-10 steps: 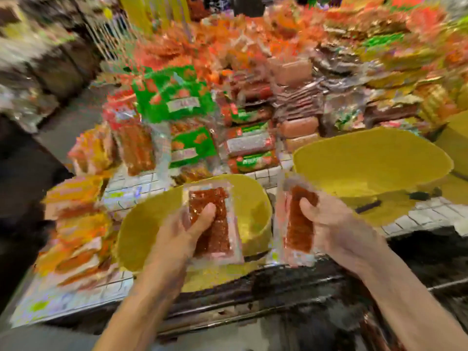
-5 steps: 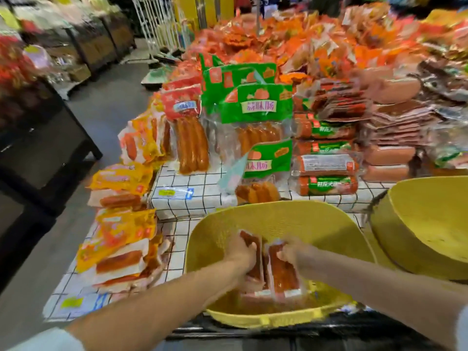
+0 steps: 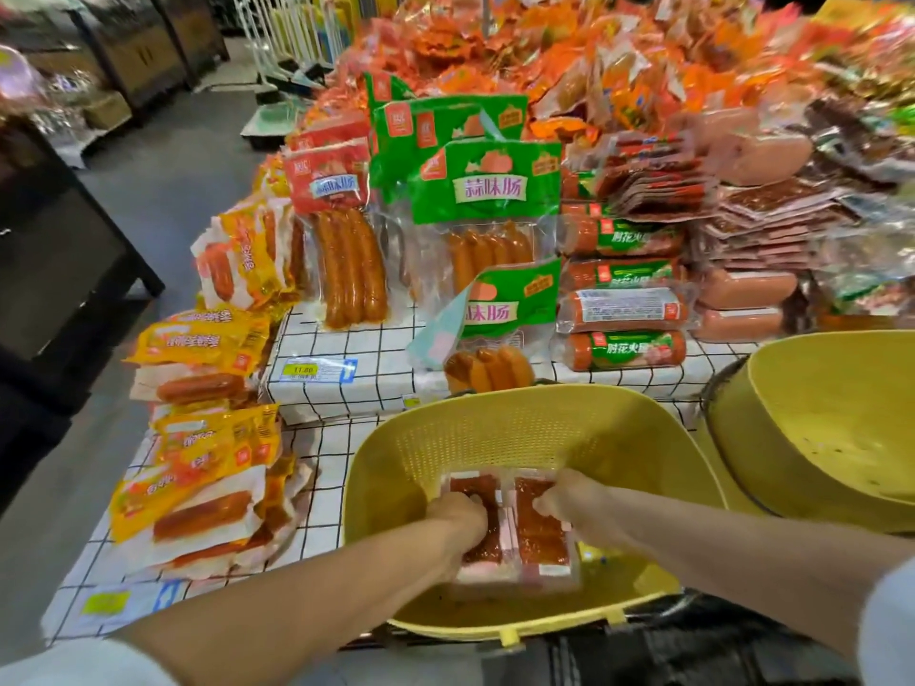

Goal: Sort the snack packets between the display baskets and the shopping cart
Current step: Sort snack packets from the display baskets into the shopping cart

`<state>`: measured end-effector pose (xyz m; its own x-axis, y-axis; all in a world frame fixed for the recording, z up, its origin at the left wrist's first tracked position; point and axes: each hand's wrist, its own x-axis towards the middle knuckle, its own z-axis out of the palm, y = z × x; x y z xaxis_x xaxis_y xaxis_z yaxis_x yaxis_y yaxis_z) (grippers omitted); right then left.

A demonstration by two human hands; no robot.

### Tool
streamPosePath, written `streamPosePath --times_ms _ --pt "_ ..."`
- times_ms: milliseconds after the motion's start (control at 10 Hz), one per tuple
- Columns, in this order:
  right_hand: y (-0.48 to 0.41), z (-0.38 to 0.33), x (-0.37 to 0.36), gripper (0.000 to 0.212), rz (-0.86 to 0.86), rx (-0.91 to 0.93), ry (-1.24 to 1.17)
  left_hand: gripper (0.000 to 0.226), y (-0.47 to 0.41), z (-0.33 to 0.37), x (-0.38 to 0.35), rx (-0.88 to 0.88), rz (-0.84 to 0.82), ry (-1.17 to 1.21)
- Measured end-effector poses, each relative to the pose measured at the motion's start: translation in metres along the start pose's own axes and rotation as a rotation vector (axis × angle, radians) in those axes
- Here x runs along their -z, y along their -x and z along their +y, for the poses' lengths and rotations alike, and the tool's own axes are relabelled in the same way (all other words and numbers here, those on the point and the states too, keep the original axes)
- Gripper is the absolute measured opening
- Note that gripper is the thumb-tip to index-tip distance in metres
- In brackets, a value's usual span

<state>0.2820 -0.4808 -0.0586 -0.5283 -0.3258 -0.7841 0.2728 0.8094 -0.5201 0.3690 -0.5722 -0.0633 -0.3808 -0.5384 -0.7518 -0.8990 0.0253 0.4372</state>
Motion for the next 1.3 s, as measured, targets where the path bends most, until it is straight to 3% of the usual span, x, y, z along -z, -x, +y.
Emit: streamPosePath --times_ms 100,200,300,400,500,700,800,900,1000,1100,1300 --pt "0.010 -0.007 0.009 0.037 0.036 0.057 0.071 0.037 0.007 0.000 0.009 -0.020 -0.014 0.136" --pt "0.022 -0.005 0.022 0.040 0.073 0.137 0.063 0.045 0.015 0.002 0.019 -0.120 0.128 0.034" --pt "0.053 0.006 0.042 0.033 0.094 0.333 0.059 0.049 0.050 0.005 0.021 -0.511 0.196 -0.094" --pt "0.104 0.043 0.071 0.017 0.168 0.674 0.007 0.036 0.092 0.011 0.000 -0.926 0.188 -0.119" --pt "0.157 0.110 0.093 0.015 0.325 0.782 -0.097 0.022 0.127 0.025 -0.043 -1.219 0.143 -0.153" --pt "0.201 0.290 0.099 0.021 0.800 0.515 -0.231 0.035 0.158 0.028 -0.178 -1.445 -0.205 -0.473" --pt "0.209 0.374 0.085 0.019 0.926 0.303 -0.298 0.030 0.151 0.006 -0.251 -1.463 -0.316 -0.633" --pt "0.206 0.442 0.064 0.019 1.034 0.125 -0.391 0.026 0.145 -0.013 -0.313 -1.372 -0.457 -0.798" --pt "0.189 0.495 0.043 0.019 1.016 -0.067 -0.500 0.021 0.140 -0.021 -0.367 -1.507 -0.556 -1.018" --pt "0.171 0.529 0.030 0.021 1.039 -0.166 -0.557 0.040 0.130 -0.026 -0.411 -1.477 -0.651 -1.110" --pt "0.134 0.572 0.030 0.030 1.022 -0.305 -0.610 0.036 0.114 -0.017 -0.499 -1.459 -0.860 -1.414"
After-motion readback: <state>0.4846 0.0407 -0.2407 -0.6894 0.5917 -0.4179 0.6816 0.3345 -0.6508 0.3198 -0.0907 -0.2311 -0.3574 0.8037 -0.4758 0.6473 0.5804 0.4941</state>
